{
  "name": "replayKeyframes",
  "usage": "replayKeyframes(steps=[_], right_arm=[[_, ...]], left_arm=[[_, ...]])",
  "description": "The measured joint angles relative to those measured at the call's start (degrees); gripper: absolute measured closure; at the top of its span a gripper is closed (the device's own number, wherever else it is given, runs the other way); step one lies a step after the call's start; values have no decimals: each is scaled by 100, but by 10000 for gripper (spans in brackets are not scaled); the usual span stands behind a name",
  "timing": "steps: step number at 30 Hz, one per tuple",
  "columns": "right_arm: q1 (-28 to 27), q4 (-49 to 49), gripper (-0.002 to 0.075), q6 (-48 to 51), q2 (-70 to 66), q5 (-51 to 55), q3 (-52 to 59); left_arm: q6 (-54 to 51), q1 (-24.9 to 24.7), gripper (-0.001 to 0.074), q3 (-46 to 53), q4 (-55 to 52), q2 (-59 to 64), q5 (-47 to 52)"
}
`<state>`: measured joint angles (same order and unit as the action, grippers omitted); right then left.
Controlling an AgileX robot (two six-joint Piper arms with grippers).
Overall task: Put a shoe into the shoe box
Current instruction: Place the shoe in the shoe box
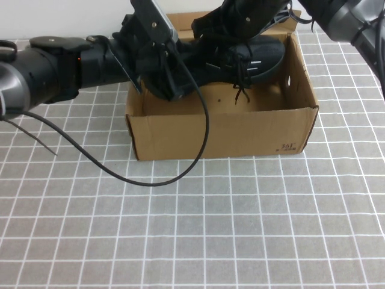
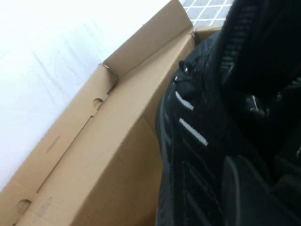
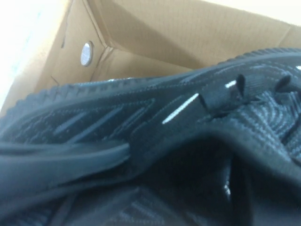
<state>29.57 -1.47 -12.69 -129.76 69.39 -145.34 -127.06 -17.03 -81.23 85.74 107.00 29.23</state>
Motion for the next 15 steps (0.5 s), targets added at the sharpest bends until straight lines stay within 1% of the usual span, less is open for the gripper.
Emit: replayKeyframes(steps=[2, 3, 7, 9, 12, 15], right_arm=[[-10, 63, 691, 85, 25, 0, 0], [-10, 111, 662, 118, 57, 18, 0], [1, 257, 509, 211, 221, 178, 0], [1, 257, 452, 221, 283, 244, 0], [1, 257, 421, 326, 424, 284, 0], [11, 257, 414, 495, 576, 292, 0]], left_arm=[[-55, 0, 651, 0, 57, 0, -78], [-81, 0, 651, 0, 117, 2, -141], [-535, 0, 654, 0, 544, 75, -527], [-933, 0, 658, 0, 817, 101, -609], [-1292, 0, 664, -24, 975, 101, -541], [-1396, 0, 664, -104, 990, 101, -426]])
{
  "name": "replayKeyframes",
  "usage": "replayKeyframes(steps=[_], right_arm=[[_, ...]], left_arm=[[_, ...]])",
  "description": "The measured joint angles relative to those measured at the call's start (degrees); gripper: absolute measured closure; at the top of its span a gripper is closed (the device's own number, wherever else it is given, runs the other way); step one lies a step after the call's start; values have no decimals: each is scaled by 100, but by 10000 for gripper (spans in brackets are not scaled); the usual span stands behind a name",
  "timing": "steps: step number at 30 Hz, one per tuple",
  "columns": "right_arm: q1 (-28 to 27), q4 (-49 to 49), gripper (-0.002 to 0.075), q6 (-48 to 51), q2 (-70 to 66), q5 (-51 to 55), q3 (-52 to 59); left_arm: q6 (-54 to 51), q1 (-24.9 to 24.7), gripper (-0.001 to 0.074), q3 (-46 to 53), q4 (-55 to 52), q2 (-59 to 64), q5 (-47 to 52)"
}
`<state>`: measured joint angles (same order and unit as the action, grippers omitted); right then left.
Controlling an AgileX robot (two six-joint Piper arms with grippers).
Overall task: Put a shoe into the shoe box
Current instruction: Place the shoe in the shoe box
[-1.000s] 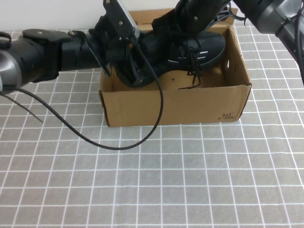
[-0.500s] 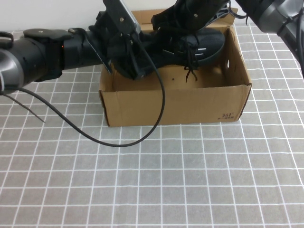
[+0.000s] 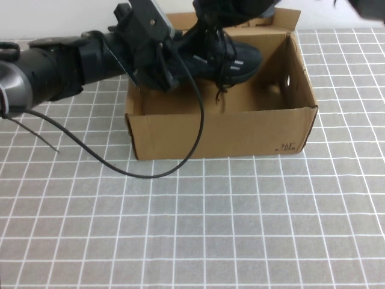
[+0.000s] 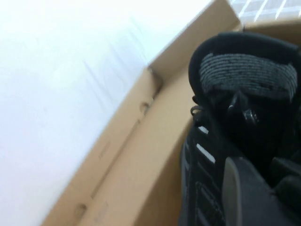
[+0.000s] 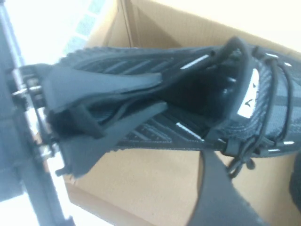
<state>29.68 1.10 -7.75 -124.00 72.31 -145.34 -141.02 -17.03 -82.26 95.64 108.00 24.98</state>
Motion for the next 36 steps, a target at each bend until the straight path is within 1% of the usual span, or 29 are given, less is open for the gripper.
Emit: replayKeyframes(steps=[3, 6, 9, 13, 14, 16, 19, 22, 29, 36], right_arm=[[-2, -28, 430, 43, 166, 5, 0], [-2, -40, 475, 124, 343, 14, 0], [-2, -65, 545, 191, 524, 28, 0], [-2, -184, 676, 393, 825, 41, 0], [-2, -215, 699, 422, 925, 41, 0], [-2, -256, 722, 464, 1193, 41, 109], [-2, -359, 734, 487, 1719, 41, 562], [-2, -535, 739, 487, 2323, 41, 1336], [-2, -1147, 741, 97, 3809, 41, 3307], [-2, -1490, 742, -509, 5452, -268, 5145]], left_arm=[[-15, 0, 664, -123, 22, 0, 131], [204, 0, 664, -188, 9, 0, 313], [486, 0, 665, -190, -104, 0, 422], [1273, 0, 666, -190, -562, 0, 641], [1544, 0, 666, -200, -758, 0, 733], [1999, 0, 666, -200, -1183, 0, 951], [2671, 0, 666, -294, -1849, 0, 1217], [3167, 80, 666, -501, -2219, 9, 1458], [3814, 469, 666, -1547, -2330, 447, 2166], [4069, 494, 666, -2303, -2431, 1187, 2350]])
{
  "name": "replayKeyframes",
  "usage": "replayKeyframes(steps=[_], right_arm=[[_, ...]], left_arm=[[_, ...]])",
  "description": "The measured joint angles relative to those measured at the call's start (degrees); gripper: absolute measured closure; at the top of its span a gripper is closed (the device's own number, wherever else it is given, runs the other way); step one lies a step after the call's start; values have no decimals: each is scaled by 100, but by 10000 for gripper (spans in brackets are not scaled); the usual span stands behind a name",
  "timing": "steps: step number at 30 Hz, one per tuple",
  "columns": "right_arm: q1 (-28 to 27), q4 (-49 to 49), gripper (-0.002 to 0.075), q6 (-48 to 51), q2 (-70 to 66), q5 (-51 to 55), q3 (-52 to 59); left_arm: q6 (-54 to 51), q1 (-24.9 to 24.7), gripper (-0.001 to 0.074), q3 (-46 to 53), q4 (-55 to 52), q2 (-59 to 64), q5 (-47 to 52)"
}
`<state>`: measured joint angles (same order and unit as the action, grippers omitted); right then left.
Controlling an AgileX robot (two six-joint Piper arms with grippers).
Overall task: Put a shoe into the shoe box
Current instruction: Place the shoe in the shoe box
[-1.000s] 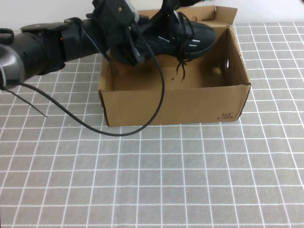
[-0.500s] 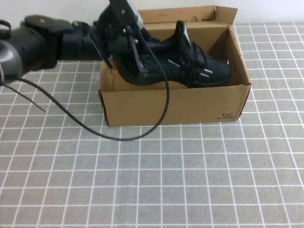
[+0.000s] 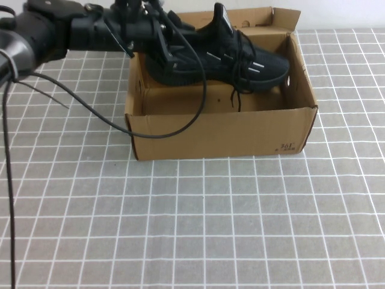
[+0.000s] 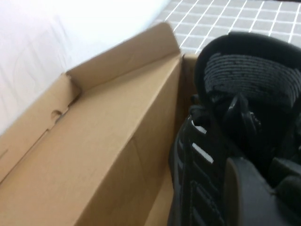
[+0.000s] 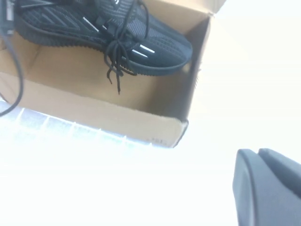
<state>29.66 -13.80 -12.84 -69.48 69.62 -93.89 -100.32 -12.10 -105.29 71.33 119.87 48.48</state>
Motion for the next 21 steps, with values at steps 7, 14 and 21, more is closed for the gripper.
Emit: replayKeyframes(steps=[7, 14, 21], right_arm=[[0, -9, 742, -344, 1028, -109, 963], [0, 1, 742, -441, 1202, -121, 1196], [0, 12, 742, -441, 1202, -109, 1189]], left_arm=[[-66, 0, 666, -130, 4, 379, -222], [-478, 0, 666, -161, 331, 715, -256], [-1006, 0, 666, -179, 849, 857, -257]])
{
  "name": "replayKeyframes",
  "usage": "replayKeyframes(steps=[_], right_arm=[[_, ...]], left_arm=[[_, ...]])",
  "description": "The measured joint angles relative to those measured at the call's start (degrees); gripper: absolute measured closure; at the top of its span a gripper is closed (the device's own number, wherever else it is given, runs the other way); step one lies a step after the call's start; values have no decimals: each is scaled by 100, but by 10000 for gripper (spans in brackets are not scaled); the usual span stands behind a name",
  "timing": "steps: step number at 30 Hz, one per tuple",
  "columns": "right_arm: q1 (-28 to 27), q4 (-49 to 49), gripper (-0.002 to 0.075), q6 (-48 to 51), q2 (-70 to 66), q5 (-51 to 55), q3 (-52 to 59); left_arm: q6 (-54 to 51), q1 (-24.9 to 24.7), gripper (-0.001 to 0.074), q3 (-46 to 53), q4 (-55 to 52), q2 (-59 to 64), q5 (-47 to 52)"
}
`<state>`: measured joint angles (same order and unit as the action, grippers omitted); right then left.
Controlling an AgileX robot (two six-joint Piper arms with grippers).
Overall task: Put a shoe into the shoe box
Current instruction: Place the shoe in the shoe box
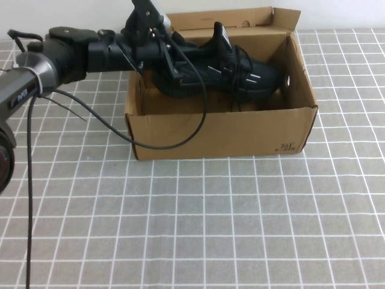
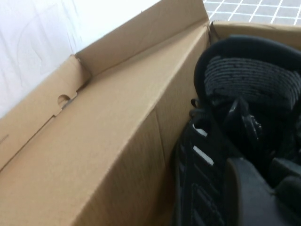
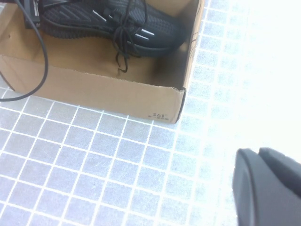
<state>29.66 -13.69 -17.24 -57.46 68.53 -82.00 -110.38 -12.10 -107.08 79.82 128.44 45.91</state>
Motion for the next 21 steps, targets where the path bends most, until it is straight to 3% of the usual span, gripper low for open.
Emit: replayKeyframes(steps=[21], right_arm=[[0, 179, 742, 0, 0, 123, 0]], left_arm=[[-550, 0, 667, -56, 413, 388, -192]])
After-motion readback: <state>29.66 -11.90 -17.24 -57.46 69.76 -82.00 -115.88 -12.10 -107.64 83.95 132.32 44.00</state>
